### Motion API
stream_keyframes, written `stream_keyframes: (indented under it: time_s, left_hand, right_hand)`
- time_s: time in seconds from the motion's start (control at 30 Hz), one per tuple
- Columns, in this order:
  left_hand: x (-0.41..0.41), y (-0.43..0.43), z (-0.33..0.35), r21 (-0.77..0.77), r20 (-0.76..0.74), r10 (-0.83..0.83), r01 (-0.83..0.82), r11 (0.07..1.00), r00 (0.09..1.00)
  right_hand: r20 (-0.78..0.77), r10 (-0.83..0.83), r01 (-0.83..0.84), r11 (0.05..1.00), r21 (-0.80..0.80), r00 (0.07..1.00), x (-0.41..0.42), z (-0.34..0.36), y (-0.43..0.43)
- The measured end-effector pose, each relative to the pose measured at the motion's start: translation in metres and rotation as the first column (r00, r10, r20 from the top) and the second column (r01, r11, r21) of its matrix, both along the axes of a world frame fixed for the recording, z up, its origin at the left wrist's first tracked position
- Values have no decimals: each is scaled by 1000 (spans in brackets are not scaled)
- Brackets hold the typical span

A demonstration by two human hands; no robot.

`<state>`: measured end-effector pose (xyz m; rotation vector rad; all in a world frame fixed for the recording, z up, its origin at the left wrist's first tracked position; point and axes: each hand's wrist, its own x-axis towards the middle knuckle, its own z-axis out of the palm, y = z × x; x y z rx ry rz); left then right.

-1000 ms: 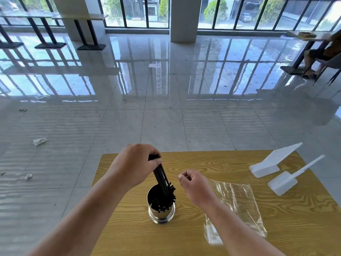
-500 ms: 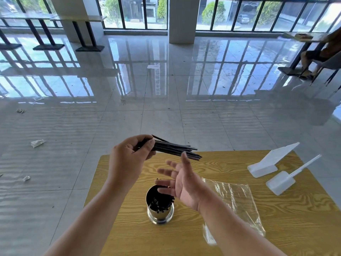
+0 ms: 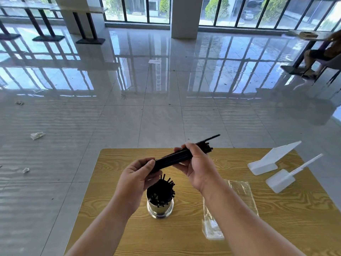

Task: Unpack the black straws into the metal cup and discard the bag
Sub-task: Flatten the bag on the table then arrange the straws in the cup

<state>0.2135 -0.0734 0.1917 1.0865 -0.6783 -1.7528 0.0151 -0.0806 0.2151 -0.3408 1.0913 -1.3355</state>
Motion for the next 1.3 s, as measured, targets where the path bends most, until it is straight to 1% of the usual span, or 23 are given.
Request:
stream_keyframes:
  time_s: [0.07, 0.1, 0.13, 0.2, 0.23, 0.27, 0.3, 0.33, 0.4, 0.47, 0.53, 0.6, 0.67, 0.7, 0.77, 0.8, 0.83, 0.87, 0.9, 0.93, 0.97, 1.13, 1.3]
  left_hand:
    - [6, 1, -11, 21, 158, -110, 108, 994, 981]
    - [9, 0, -17, 27, 277, -148, 146, 989, 950]
    - [12, 0, -22, 27, 398, -157, 159, 987, 904]
    - [19, -2, -32, 6, 594, -112, 135, 991, 797]
    - [22, -3, -36, -12, 666, -86, 127, 992, 741]
    - [25, -4, -39, -34, 723, -67, 132, 991, 687]
    - [26, -5, -41, -56, 770, -54, 152, 987, 636]
    - [27, -5, -42, -77, 812, -44, 181, 980, 582]
    - [27, -5, -44, -90, 891, -42, 267, 960, 452]
    - [26, -4, -48, -40, 934, -96, 366, 930, 345]
    - [24, -2, -54, 48, 940, -194, 454, 890, 281]
    - [23, 3, -61, 124, 927, -283, 509, 852, 247]
    - [22, 8, -68, 160, 921, -321, 540, 826, 219]
    - [20, 11, -71, 165, 924, -325, 557, 814, 201]
    - [15, 17, -73, 166, 931, -324, 592, 789, 170]
    - [11, 19, -74, 166, 933, -324, 609, 776, 159]
    - [7, 21, -74, 162, 935, -321, 623, 765, 150]
    - [4, 23, -75, 155, 939, -312, 635, 757, 143]
    - [0, 24, -75, 146, 945, -298, 644, 751, 133]
    - [-3, 24, -76, 137, 953, -278, 651, 747, 119]
    - [-5, 24, -76, 130, 961, -257, 655, 744, 102]
    - [-12, 18, -75, 113, 987, -163, 681, 724, 10]
    - [-13, 13, -75, 24, 998, -60, 700, 714, 27]
  right_hand:
    - [-253, 4, -21, 998, -63, 968, -3, 0, 0]
    - [-386, 10, -52, 994, -100, 923, -4, 0, 1]
    - [-522, 20, -101, 987, -127, 853, -6, 0, 3]
    - [-761, 50, -220, 968, -123, 647, -7, -5, 7]
    - [-835, 60, -259, 961, -100, 546, -6, -8, 9]
    - [-875, 68, -283, 956, -80, 479, -3, -11, 11]
    - [-891, 69, -298, 951, -76, 449, 2, -15, 13]
    - [-890, 65, -308, 948, -87, 452, 7, -19, 15]
    - [-863, 69, -324, 939, -113, 501, 17, -30, 20]
    - [-836, 140, -368, 927, -79, 531, 24, -42, 25]
    - [-808, 216, -403, 915, -29, 548, 26, -54, 31]
    - [-806, 218, -383, 924, -11, 550, 23, -63, 35]
    - [-827, 192, -335, 942, 5, 529, 17, -70, 38]
    - [-849, 181, -310, 951, 22, 496, 15, -72, 39]
    - [-898, 193, -285, 955, 79, 396, 11, -79, 42]
    - [-906, 235, -289, 948, 134, 351, 10, -83, 44]
    - [-895, 296, -297, 934, 198, 333, 9, -87, 45]
    - [-867, 363, -307, 915, 261, 343, 9, -89, 45]
    - [-826, 413, -323, 898, 300, 383, 10, -91, 45]
    - [-787, 445, -341, 885, 316, 427, 11, -93, 44]
    - [-766, 464, -357, 876, 323, 445, 12, -96, 43]
    - [-779, 489, -407, 852, 330, 392, 13, -100, 42]
    - [-782, 500, -419, 842, 340, 371, 8, -98, 41]
